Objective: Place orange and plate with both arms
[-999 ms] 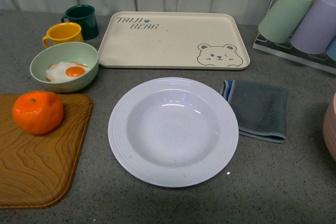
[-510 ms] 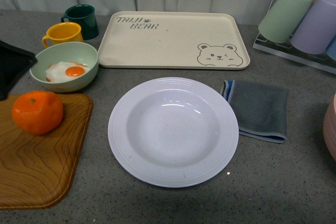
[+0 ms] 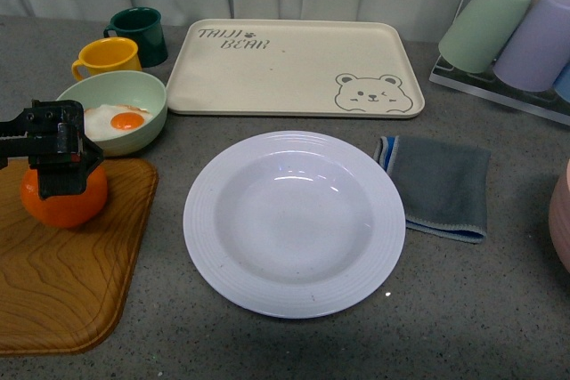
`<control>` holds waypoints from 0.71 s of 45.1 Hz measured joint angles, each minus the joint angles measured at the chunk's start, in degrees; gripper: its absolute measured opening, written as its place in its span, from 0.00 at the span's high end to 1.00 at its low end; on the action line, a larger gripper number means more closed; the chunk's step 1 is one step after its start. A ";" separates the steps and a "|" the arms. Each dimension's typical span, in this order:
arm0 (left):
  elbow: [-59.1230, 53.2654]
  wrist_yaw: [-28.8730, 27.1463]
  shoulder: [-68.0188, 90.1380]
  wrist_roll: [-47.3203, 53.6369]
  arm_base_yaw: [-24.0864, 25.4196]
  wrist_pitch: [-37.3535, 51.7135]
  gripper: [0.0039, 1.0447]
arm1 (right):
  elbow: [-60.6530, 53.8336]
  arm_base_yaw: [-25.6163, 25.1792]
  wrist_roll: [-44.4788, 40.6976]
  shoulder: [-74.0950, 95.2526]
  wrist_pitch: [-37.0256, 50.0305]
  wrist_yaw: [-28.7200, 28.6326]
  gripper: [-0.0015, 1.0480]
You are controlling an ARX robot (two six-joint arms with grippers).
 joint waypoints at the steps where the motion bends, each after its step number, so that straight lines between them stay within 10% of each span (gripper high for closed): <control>1: 0.44 -0.04 0.79 0.04 0.28 0.11 0.06 | 0.00 0.02 0.00 0.00 0.00 0.00 0.09; 27: 4.76 0.90 10.60 2.71 2.16 -0.72 0.06 | 0.00 0.02 0.00 0.00 0.00 0.00 0.09; 32: 4.92 0.81 11.02 2.75 2.27 -0.66 0.25 | 0.00 0.00 0.00 0.00 0.00 0.00 0.09</control>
